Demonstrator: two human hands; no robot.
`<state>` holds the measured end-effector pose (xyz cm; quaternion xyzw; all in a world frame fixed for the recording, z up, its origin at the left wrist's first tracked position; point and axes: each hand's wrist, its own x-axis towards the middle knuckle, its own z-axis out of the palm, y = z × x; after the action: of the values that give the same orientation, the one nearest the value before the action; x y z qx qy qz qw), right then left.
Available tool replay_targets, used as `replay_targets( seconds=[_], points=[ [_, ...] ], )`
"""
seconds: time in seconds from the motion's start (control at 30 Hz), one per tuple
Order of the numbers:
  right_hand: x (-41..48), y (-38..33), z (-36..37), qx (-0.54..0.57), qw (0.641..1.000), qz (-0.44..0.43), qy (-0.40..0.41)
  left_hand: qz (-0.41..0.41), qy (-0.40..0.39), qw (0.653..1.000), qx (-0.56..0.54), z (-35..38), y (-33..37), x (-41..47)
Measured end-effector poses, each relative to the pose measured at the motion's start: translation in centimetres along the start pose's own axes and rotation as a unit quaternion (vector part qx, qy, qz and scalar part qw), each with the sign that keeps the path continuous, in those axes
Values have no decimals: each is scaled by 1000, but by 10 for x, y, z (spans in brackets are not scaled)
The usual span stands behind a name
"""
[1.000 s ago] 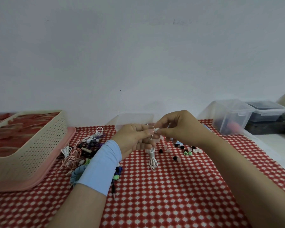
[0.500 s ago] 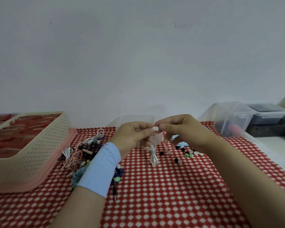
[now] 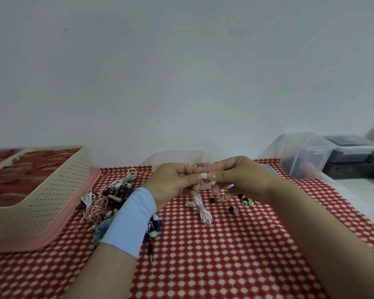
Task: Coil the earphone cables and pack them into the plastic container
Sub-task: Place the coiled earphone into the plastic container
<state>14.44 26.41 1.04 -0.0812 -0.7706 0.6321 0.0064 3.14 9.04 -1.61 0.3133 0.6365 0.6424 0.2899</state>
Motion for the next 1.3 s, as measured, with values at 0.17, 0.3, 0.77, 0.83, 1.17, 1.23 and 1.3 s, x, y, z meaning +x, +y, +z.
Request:
replay_targets(
  seconds=[0.17, 0.3, 0.77, 0.83, 1.17, 1.23, 1.3],
  points=[
    [1, 2, -2, -2, 1000, 2, -2, 4, -10, 1000, 20, 2, 1, -1],
    [1, 4, -3, -5, 1000, -13, 2, 7, 3, 1000, 18, 4, 2, -1],
    [5, 5, -1, -5, 999, -47, 22, -5, 19, 1000, 15, 0, 4, 0],
    [4, 4, -2, -31, 998, -35, 29, -5, 30, 999, 44, 0, 5, 1],
    [18, 25, 40, -443, 895, 38, 37, -7, 49, 990, 129, -14, 6, 0],
    [17, 25, 39, -425, 904, 26, 48, -10, 58, 989, 136, -18, 6, 0],
    [15, 22, 36, -389, 920, 17, 49, -5, 78, 986, 145, -22, 8, -1]
  ],
)
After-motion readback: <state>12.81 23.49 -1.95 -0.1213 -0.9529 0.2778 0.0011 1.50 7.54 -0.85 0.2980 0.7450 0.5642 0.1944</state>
